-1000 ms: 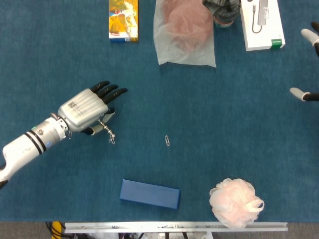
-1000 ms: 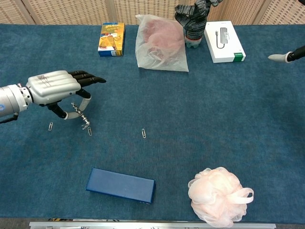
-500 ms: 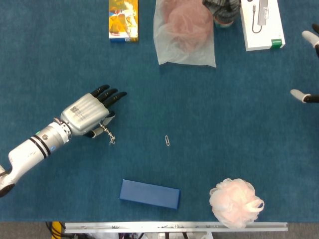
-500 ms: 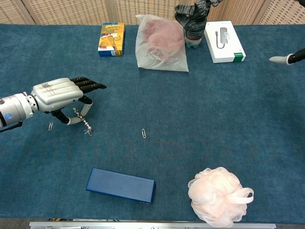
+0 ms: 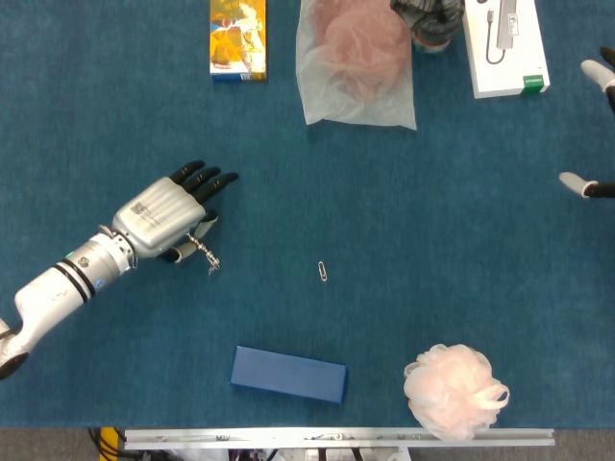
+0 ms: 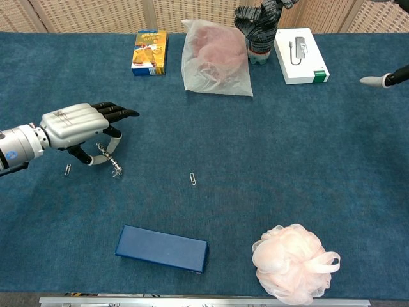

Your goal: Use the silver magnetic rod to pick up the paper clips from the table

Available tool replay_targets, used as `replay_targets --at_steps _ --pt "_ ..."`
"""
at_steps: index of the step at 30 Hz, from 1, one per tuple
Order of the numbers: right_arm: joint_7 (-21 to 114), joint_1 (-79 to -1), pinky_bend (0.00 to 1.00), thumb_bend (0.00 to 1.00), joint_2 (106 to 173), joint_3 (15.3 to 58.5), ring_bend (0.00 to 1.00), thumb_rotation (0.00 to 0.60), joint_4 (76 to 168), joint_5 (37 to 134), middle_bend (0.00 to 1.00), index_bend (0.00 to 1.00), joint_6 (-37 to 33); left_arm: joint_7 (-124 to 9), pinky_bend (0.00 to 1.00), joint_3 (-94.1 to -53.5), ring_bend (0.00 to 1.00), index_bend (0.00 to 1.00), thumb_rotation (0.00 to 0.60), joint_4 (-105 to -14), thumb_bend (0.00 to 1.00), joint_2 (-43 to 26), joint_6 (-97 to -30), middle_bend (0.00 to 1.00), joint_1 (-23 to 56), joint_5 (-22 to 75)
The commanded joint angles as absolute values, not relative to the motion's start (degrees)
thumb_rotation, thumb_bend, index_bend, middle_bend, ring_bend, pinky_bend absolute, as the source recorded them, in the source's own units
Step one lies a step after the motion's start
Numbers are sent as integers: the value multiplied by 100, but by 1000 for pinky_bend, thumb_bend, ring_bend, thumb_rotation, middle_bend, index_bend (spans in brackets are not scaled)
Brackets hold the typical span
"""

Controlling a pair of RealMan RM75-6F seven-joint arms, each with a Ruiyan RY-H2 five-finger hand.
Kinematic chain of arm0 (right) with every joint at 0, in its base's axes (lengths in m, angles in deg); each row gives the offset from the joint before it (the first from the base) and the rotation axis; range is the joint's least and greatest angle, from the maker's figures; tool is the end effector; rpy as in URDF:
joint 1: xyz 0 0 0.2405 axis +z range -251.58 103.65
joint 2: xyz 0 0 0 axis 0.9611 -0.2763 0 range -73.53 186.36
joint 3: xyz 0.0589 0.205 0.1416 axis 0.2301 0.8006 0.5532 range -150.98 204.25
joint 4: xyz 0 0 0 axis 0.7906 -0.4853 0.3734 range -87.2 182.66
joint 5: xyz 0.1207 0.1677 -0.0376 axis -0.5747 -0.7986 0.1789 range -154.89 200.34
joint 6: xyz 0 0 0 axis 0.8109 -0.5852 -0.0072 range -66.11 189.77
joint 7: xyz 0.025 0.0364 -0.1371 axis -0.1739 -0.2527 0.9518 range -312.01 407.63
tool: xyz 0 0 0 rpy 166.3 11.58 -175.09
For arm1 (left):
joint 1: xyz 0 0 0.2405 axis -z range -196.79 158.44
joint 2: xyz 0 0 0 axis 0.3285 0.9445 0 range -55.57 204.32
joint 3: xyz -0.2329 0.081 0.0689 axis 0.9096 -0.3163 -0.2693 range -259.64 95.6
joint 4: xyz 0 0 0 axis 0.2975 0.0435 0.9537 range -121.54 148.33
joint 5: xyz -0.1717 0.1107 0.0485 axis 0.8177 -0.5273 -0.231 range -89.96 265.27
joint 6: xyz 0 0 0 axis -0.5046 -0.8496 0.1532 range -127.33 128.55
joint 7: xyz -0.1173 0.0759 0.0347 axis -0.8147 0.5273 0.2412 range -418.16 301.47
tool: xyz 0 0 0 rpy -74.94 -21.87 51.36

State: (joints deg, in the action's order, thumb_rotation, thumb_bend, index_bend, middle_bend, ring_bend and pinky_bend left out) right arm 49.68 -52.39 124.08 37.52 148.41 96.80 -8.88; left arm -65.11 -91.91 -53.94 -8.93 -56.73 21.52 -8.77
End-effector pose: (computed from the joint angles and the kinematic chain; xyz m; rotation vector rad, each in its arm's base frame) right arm -0.2270 -0.2806 0.1203 1.4573 -1.0714 1.1122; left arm -0.2452 0.3060 -0.0036 -2.2990 -0.6957 -0.7440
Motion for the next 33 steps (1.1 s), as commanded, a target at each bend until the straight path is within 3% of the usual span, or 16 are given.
replay_targets --at_steps 1,16,33 --pt "4965 -5236 0 0 12411 3752 0 600 14845 9681 35 119 -884 -6474 51 -9101 0 567 600 -5532 406 -731 -5770 0 2128 -833" --pt "5004 -5151 0 0 12477 3757 0 600 14856 9686 35 119 -795 -6259 51 -9152 0 568 600 -5820 406 -105 -5747 0 1756 -522" --pt "5112 -5145 0 0 12460 3740 0 600 14929 9638 35 119 -799 -6357 52 -9202 0 569 600 -5307 406 -307 -5531 0 1468 -414"
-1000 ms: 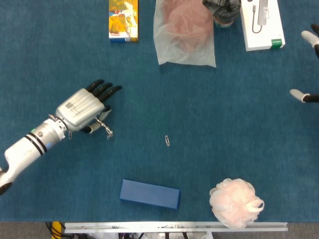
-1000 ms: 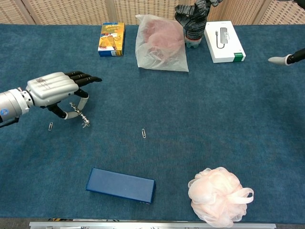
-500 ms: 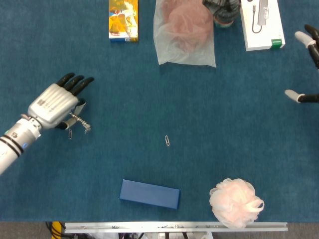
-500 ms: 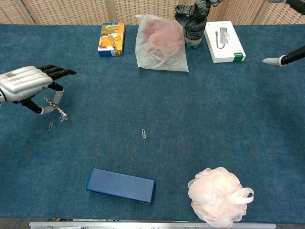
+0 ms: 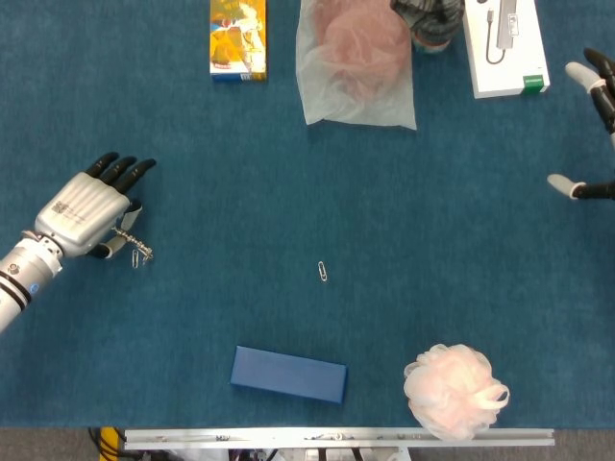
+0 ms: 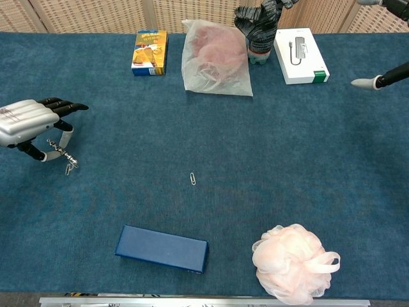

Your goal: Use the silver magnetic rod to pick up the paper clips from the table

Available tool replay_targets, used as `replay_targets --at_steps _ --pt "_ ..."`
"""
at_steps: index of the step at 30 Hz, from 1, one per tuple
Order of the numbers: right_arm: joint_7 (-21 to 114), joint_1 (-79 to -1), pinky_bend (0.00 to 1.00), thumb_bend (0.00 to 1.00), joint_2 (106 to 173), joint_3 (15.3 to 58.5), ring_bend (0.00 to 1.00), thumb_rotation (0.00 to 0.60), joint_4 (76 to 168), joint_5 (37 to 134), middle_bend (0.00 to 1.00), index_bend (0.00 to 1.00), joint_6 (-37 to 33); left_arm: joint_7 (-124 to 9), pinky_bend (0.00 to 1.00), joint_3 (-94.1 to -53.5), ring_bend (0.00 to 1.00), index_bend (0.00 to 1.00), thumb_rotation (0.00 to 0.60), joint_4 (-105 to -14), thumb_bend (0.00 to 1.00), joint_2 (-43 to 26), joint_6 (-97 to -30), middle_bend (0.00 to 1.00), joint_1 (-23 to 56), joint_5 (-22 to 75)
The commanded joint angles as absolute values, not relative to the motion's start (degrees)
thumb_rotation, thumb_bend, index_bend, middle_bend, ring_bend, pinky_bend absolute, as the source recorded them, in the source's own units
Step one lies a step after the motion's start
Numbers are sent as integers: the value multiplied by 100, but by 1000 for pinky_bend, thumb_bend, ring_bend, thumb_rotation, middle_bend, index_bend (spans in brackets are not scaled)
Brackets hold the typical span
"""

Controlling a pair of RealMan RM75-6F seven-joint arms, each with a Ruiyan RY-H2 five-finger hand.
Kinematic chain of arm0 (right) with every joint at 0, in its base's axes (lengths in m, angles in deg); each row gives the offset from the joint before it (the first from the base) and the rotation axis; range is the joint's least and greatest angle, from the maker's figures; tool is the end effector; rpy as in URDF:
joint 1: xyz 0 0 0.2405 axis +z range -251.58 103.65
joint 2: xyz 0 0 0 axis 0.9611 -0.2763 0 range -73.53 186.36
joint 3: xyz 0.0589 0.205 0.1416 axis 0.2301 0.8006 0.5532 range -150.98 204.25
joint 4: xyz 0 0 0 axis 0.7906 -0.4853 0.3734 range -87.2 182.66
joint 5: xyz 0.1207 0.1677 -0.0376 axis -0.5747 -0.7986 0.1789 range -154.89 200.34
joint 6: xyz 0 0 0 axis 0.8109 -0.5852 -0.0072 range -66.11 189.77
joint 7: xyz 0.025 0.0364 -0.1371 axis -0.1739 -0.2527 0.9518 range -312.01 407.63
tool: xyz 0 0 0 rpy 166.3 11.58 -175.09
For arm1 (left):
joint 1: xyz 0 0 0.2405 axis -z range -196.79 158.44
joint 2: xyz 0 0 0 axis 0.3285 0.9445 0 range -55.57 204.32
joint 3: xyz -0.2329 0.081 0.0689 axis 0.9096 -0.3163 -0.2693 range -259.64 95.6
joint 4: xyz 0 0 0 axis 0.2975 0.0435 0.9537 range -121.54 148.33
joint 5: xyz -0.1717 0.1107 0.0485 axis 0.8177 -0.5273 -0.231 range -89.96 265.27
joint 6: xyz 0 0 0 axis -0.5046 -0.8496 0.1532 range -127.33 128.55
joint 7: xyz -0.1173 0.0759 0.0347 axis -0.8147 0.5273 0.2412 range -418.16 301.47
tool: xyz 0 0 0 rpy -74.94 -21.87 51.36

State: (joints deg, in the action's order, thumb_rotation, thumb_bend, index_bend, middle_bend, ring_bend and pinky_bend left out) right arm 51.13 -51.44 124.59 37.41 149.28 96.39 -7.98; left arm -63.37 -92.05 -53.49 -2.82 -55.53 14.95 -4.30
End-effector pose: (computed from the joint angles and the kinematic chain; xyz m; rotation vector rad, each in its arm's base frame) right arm -0.2194 -0.2820 0.1138 1.4857 -1.0767 1.1081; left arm -0.3082 0.2945 0.0435 -2.1395 -0.7713 -0.5545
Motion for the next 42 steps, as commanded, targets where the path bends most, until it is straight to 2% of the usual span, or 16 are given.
replay_targets --at_steps 1,14,24,28,32,34,37,42 --pt "5112 -5143 0 0 12463 3739 0 600 14927 9637 35 119 -797 -6368 51 -9204 0 569 600 -5277 406 -316 -5524 0 1450 -411" --pt "5107 -5124 0 0 12501 3722 0 600 14906 9639 36 119 -770 -6385 52 -9169 0 569 600 -5192 406 -266 -5529 0 1317 -388" --pt "5137 -5139 0 0 12472 3720 0 600 14965 9647 35 119 -808 -6494 52 -8826 0 548 600 -5103 406 -109 -5525 0 1315 -59" --pt "5143 -5170 0 0 12440 3716 0 600 14997 9655 35 119 -857 -6342 52 -8744 0 353 600 -5123 398 -7 -5394 0 1280 156" --pt "5132 -5208 0 0 12398 3713 0 600 15037 9679 35 119 -918 -6112 52 -8666 0 201 600 -5359 251 186 -5347 0 1214 368" --pt "5114 -5235 0 0 12368 3706 0 600 15069 9709 35 119 -957 -5986 52 -8616 0 177 600 -5544 207 312 -5392 0 1161 474" --pt "5098 -5304 0 0 12300 3688 0 600 15130 9773 36 119 -1062 -5967 52 -8483 0 201 600 -5891 200 531 -5613 0 1033 642" --pt "5098 -5504 0 0 12128 3630 0 600 15236 9806 35 119 -1293 -6441 54 -8164 0 304 600 -6752 200 1083 -6230 0 721 893"
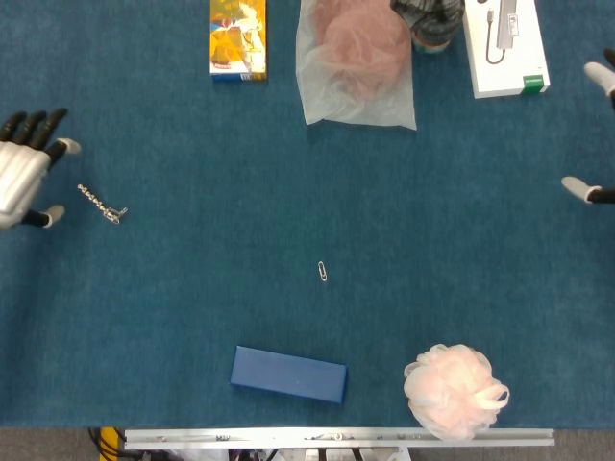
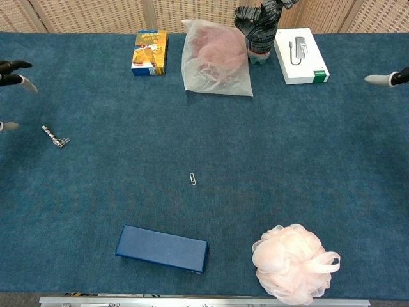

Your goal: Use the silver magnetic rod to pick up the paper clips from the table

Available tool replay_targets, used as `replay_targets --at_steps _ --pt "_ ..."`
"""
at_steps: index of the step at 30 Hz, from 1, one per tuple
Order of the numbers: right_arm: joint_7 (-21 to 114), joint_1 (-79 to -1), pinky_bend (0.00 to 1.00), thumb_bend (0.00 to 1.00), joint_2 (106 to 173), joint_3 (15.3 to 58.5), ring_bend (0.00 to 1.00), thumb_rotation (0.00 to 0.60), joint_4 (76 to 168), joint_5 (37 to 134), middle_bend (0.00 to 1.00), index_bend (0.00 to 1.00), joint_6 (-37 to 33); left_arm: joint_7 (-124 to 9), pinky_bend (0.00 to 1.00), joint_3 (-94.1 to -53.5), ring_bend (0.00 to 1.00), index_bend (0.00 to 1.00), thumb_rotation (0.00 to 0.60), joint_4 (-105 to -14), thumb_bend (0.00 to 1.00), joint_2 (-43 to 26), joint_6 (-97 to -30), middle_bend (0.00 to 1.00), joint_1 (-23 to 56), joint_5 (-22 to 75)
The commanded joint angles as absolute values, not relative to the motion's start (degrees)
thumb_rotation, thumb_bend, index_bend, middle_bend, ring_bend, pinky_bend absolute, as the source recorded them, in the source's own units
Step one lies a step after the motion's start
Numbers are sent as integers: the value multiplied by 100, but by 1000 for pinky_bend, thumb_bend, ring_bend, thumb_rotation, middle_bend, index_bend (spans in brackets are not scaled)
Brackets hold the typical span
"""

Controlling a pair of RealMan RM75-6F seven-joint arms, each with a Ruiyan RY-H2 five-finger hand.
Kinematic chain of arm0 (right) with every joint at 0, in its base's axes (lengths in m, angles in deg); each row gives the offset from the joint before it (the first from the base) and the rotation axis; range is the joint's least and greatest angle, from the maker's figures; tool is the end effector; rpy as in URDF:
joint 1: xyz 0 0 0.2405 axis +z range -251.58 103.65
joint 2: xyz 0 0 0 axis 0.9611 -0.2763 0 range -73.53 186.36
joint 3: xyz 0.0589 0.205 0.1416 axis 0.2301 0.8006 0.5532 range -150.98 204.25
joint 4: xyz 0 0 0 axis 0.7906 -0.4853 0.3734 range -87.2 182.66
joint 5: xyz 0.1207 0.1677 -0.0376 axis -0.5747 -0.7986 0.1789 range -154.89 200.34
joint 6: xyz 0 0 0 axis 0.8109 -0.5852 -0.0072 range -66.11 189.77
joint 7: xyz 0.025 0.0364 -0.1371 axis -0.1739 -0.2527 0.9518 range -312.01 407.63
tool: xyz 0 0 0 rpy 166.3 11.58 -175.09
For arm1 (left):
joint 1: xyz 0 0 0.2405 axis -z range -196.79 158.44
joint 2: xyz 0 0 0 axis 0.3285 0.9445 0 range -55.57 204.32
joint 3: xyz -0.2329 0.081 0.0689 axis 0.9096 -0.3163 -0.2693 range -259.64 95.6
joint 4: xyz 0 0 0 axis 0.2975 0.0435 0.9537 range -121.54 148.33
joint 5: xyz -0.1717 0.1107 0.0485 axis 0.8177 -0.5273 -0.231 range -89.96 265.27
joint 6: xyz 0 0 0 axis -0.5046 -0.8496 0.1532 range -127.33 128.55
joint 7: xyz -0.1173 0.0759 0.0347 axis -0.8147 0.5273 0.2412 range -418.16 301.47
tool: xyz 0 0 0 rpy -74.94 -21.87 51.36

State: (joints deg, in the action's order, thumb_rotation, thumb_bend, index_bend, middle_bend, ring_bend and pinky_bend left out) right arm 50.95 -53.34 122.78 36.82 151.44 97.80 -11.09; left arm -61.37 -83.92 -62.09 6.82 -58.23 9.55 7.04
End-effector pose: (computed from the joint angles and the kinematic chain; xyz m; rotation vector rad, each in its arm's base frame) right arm -0.2207 -0.2708 0.1260 1.4537 -1.0549 1.1272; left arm -0.3189 0.3030 0.1194 -1.7843 -0.8729 -0.6260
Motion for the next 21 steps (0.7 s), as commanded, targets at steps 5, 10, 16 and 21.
replay_targets --at_steps 5,10,16,21 --pt "5219 -5703 0 0 11951 3533 0 600 15340 9832 35 119 -1486 -6272 67 -8108 0 347 600 -7537 201 1693 -6533 0 495 986" --pt "5329 -5971 0 0 11822 3398 0 600 15428 9878 35 119 -1756 -5899 67 -8185 0 355 600 -8334 200 2203 -6640 0 260 1156" --pt "5260 -6289 0 0 11733 3251 0 600 15538 9916 35 119 -2025 -5521 67 -8388 0 360 600 -8980 200 2517 -6891 0 -76 1072" --pt "5203 -6446 0 0 11621 3222 0 600 15628 9965 35 119 -2165 -5367 69 -8472 0 363 600 -9183 200 2623 -6986 0 -252 1029"
